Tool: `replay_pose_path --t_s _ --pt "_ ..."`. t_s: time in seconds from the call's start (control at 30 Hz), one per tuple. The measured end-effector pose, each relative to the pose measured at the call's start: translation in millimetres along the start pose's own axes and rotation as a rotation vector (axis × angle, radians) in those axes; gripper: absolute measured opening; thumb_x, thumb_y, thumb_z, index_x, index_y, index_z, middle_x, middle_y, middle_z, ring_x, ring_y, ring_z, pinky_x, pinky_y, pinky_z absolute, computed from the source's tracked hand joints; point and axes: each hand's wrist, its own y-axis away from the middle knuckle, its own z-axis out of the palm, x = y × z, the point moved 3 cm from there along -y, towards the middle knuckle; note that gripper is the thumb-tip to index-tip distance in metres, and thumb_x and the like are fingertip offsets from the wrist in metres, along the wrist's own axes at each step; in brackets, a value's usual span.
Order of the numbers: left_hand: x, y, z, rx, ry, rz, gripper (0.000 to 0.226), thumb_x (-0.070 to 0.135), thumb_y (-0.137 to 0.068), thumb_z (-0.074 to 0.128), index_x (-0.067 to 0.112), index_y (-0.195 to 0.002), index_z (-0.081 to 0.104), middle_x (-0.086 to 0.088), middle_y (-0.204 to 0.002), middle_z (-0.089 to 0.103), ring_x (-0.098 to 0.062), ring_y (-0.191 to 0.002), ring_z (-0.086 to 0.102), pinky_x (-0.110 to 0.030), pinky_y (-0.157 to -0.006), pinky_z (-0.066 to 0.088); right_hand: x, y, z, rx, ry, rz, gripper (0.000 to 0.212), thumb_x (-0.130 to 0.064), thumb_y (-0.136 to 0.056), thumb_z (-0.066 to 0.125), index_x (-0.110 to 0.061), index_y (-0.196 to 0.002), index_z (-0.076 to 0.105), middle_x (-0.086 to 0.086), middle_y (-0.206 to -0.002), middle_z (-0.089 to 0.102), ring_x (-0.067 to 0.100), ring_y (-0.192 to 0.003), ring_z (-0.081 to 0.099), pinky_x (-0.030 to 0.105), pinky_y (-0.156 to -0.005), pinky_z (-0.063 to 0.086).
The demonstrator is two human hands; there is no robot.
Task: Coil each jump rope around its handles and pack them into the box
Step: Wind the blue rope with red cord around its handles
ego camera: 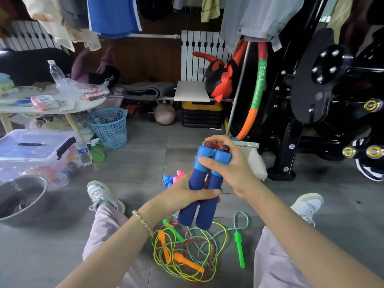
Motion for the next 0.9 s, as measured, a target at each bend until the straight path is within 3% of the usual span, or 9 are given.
replay_pose_path --t_s 0.17,0.27,0.4,0.57,0.67,0.73,0.8,0.9 --pt "-5 3 6 -0.095 0.081 -0.114 0.028 0.018 -0.083 0.063 0.006 -0.108 0.058 -0.010 -0.096 0.072 -0.027 -0.084 0.070 -0.033 -0.077 0.057 -2 0 -8 0.019 0.038 -0.014 0.040 -0.008 -0.074 0.077 -0.020 -0.107 0.059 0.007 -0.111 0.061 0.022 -0.098 0.063 0.034 -0.084 0.055" --pt "-7 5 8 -0.062 0.091 -0.062 0.032 0.027 -0.078 0.064 0.007 -0.101 0.060 -0.009 -0.094 0.072 -0.025 -0.079 0.069 -0.033 -0.072 0.057 -5 -3 -11 0.015 0.048 -0.005 0.038 -0.007 -0.076 0.075 -0.019 -0.108 0.059 0.003 -0.105 0.062 0.017 -0.096 0.062 0.030 -0.085 0.054" --pt "-9 2 7 0.005 0.129 -0.056 0.043 0.029 -0.075 0.066 0.005 -0.111 0.057 -0.011 -0.099 0.073 -0.028 -0.083 0.069 -0.034 -0.072 0.057 -8 -5 -12 -0.022 0.124 0.011 0.038 -0.004 -0.074 0.075 -0.017 -0.107 0.060 -0.006 -0.098 0.062 0.002 -0.086 0.059 0.021 -0.078 0.052" --pt "-6 1 6 0.006 0.093 -0.044 0.044 0.032 -0.078 0.065 0.004 -0.113 0.057 -0.010 -0.102 0.072 -0.028 -0.087 0.070 -0.035 -0.075 0.056 -8 -6 -13 -0.014 0.166 -0.013 0.046 -0.011 -0.066 0.082 -0.021 -0.105 0.060 -0.006 -0.098 0.061 0.008 -0.089 0.059 0.028 -0.081 0.054" --pt "-6 -1 8 0.006 0.098 -0.044 0.045 0.032 -0.078 0.066 0.004 -0.112 0.057 -0.011 -0.103 0.072 -0.028 -0.088 0.069 -0.037 -0.078 0.057 -9 -7 -13 -0.016 0.227 -0.043 0.051 -0.017 -0.060 0.086 -0.025 -0.103 0.060 -0.002 -0.102 0.061 0.021 -0.096 0.059 0.033 -0.084 0.055" --pt "-6 -2 9 0.028 0.122 -0.048 0.046 0.033 -0.074 0.068 0.005 -0.110 0.059 -0.013 -0.104 0.072 -0.030 -0.088 0.069 -0.039 -0.080 0.057 -13 -7 -13 -0.010 0.235 -0.057 0.050 -0.012 -0.063 0.086 -0.021 -0.104 0.060 0.001 -0.101 0.061 0.018 -0.092 0.059 0.030 -0.083 0.054" --pt "-5 -1 7 0.043 0.148 -0.066 0.046 0.032 -0.071 0.070 0.007 -0.109 0.060 -0.014 -0.105 0.072 -0.031 -0.088 0.069 -0.038 -0.081 0.057 -17 -8 -14 0.008 0.242 -0.085 0.049 -0.010 -0.064 0.084 -0.019 -0.106 0.059 -0.006 -0.096 0.059 0.008 -0.086 0.057 0.024 -0.081 0.052" --pt "-4 2 7 0.007 0.138 -0.088 0.046 0.030 -0.073 0.069 0.010 -0.113 0.059 -0.012 -0.105 0.072 -0.030 -0.087 0.069 -0.035 -0.076 0.057 -17 -9 -15 0.044 0.226 -0.103 0.050 -0.014 -0.064 0.084 -0.021 -0.107 0.059 -0.011 -0.097 0.059 0.010 -0.090 0.058 0.029 -0.084 0.053"
